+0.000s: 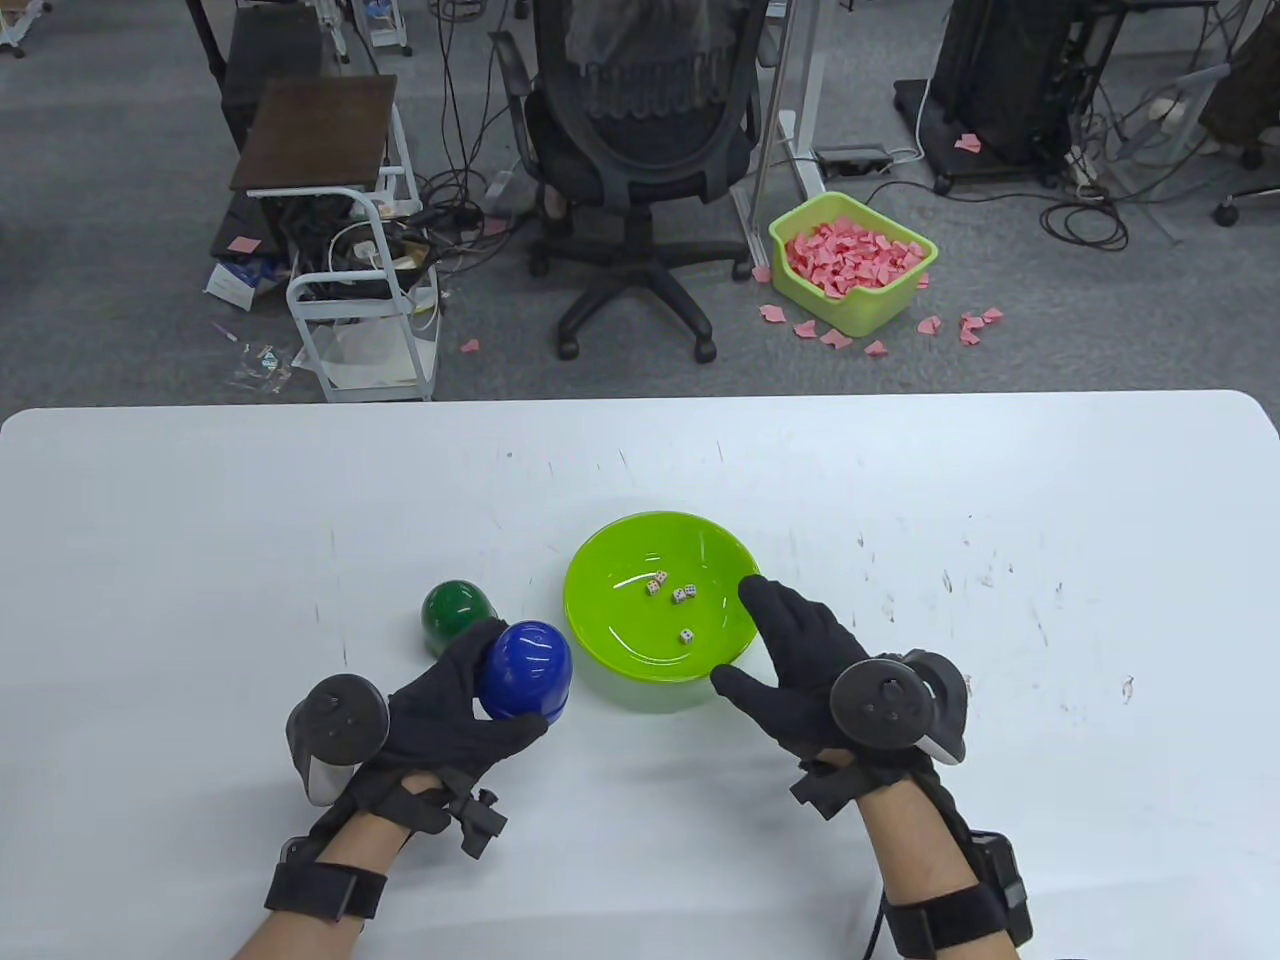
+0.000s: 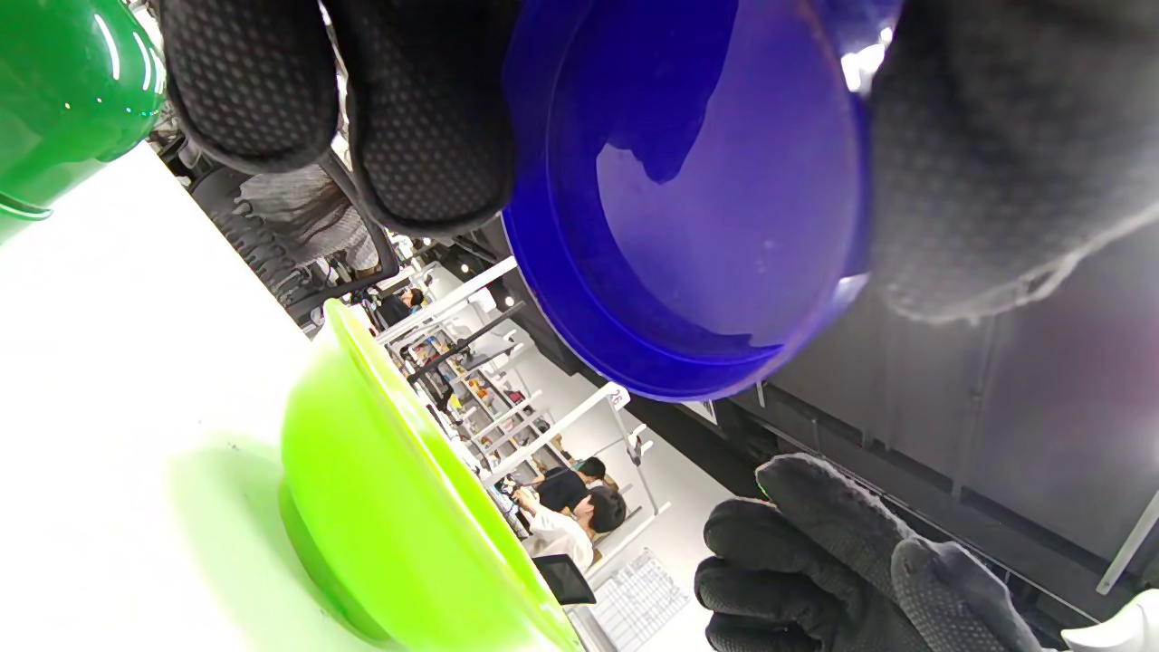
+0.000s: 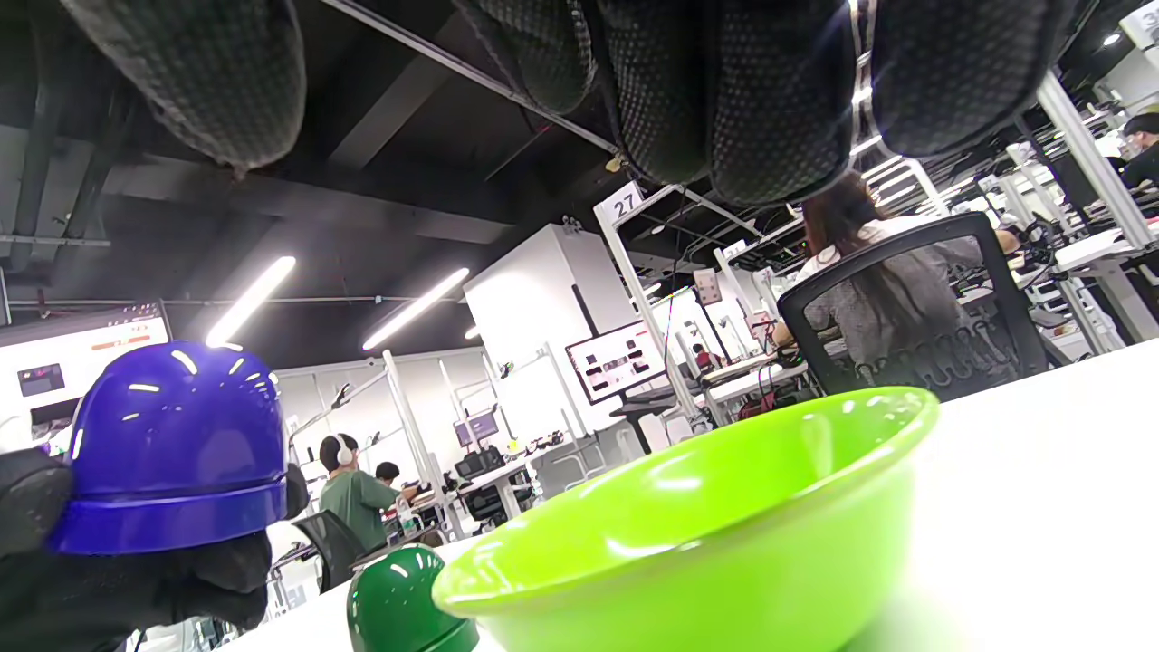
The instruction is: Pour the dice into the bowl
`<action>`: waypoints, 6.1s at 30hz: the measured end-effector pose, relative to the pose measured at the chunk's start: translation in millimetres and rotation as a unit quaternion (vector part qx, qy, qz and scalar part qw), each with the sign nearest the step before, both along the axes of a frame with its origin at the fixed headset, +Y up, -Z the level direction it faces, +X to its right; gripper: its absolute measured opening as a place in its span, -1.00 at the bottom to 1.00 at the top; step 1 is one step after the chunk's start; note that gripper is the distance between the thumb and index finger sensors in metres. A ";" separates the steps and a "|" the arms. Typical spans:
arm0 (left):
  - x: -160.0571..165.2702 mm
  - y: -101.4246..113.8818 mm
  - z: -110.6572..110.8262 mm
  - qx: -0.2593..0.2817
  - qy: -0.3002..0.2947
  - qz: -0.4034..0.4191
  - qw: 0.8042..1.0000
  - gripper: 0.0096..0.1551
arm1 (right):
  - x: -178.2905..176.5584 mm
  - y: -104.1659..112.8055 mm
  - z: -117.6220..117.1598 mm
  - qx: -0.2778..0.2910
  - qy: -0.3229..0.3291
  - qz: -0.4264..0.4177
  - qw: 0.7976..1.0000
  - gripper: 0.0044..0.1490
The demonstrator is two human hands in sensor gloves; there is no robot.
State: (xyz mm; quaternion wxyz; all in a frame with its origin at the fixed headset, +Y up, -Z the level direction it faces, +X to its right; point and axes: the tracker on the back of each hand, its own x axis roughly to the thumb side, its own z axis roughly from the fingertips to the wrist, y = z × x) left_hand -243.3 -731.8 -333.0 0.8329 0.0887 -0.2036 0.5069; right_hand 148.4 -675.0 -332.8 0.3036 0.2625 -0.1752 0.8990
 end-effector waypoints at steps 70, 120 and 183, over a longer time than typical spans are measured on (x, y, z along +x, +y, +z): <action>-22.3 -29.6 3.5 -0.146 -0.067 -0.401 0.902 0.31 | 17.2 -3.6 0.1 -0.013 -0.023 -0.023 0.999 0.08; -13.9 -0.2 -126.9 -0.222 0.053 -0.455 0.861 0.26 | 21.1 -13.5 -4.9 -0.060 -0.039 -0.017 0.997 0.09; 127.9 95.7 -46.6 -0.019 -0.069 -0.315 0.946 0.27 | -54.5 -19.1 24.2 0.045 -0.011 -0.011 0.999 0.53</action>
